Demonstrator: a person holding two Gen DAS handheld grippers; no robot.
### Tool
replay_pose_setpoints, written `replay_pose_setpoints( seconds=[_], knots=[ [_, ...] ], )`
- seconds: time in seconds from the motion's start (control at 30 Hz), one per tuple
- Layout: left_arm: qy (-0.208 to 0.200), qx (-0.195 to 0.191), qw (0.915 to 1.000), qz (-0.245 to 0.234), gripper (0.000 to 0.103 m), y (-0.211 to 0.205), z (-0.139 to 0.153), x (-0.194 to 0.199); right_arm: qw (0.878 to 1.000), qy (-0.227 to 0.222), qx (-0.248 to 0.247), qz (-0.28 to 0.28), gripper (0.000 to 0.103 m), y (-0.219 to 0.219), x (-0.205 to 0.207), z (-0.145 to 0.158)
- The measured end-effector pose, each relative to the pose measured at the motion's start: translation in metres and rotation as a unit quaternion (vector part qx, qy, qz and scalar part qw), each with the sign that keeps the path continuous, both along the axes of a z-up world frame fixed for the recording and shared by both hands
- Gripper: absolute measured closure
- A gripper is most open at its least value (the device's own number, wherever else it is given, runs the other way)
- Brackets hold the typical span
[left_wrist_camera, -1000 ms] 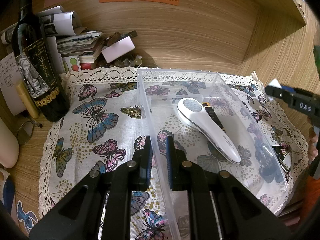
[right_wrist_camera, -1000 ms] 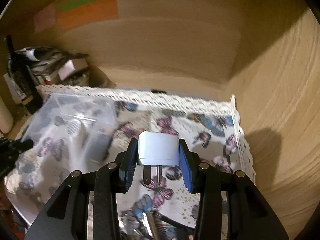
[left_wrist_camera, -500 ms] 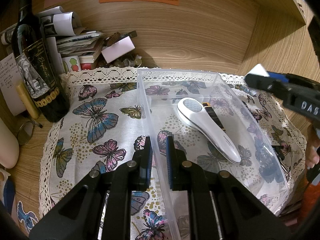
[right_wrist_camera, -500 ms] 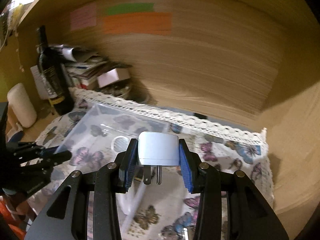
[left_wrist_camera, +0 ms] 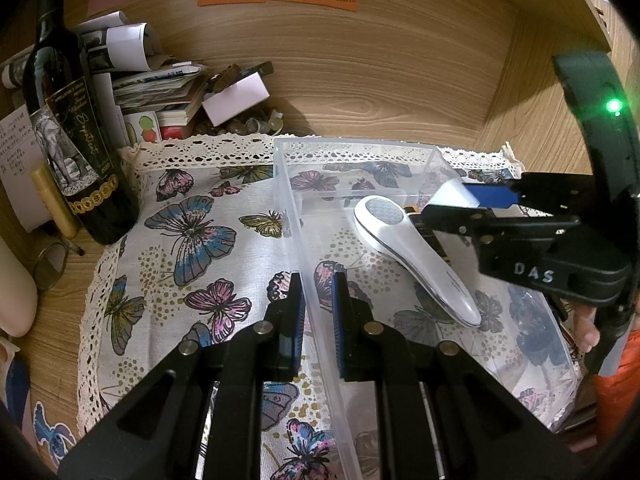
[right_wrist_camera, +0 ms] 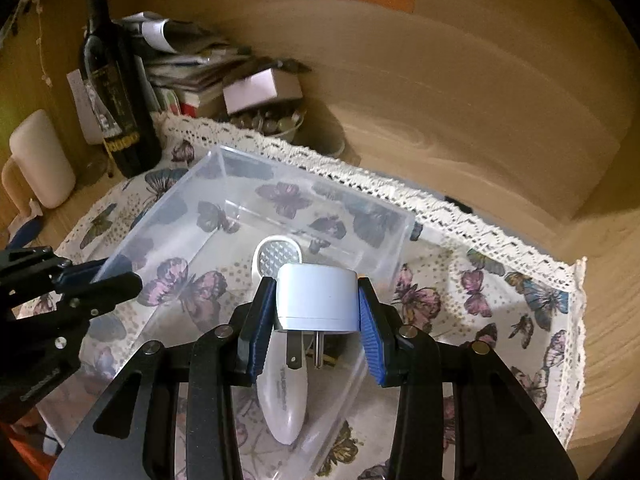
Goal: Organize rigid objects
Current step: 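Place the white plug adapter into the box and open the right tool, then grasp the metal pen-like tool with the right tool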
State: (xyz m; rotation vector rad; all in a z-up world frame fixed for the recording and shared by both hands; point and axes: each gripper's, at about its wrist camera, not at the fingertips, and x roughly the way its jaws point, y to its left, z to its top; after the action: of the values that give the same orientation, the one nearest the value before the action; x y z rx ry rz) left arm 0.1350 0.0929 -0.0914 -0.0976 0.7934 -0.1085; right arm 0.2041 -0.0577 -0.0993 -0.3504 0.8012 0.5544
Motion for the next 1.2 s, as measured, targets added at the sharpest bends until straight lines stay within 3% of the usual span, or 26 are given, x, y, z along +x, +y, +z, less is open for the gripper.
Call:
replay_pose_setpoints(
  seconds=[0.27,0.63,0.97,1.2],
  knots=[
    [0.0,-0.001,1.0,-0.001,0.091,0.0,0.0,0.0,1.0,-0.005,-0.016,-0.003,0.065,0.004,0.0,-0.003],
    [-0.001,0.003,1.0,-0.002,0.091,0.0,0.0,0.0,0.999,-0.033,0.019,-0.026,0.061,-0.025,-0.016,0.023],
    [-0.001,0.003,1.0,-0.002,0.091,0.0,-0.001,0.0,0.991,-0.072,0.03,-0.109,0.051,-0.091,-0.037,0.048],
    [-0.001,0.003,1.0,-0.002,0.091,0.0,-0.001,0.0,0.986,-0.045,0.017,-0.158,0.051,-0.125,-0.043,0.028]
  ],
)
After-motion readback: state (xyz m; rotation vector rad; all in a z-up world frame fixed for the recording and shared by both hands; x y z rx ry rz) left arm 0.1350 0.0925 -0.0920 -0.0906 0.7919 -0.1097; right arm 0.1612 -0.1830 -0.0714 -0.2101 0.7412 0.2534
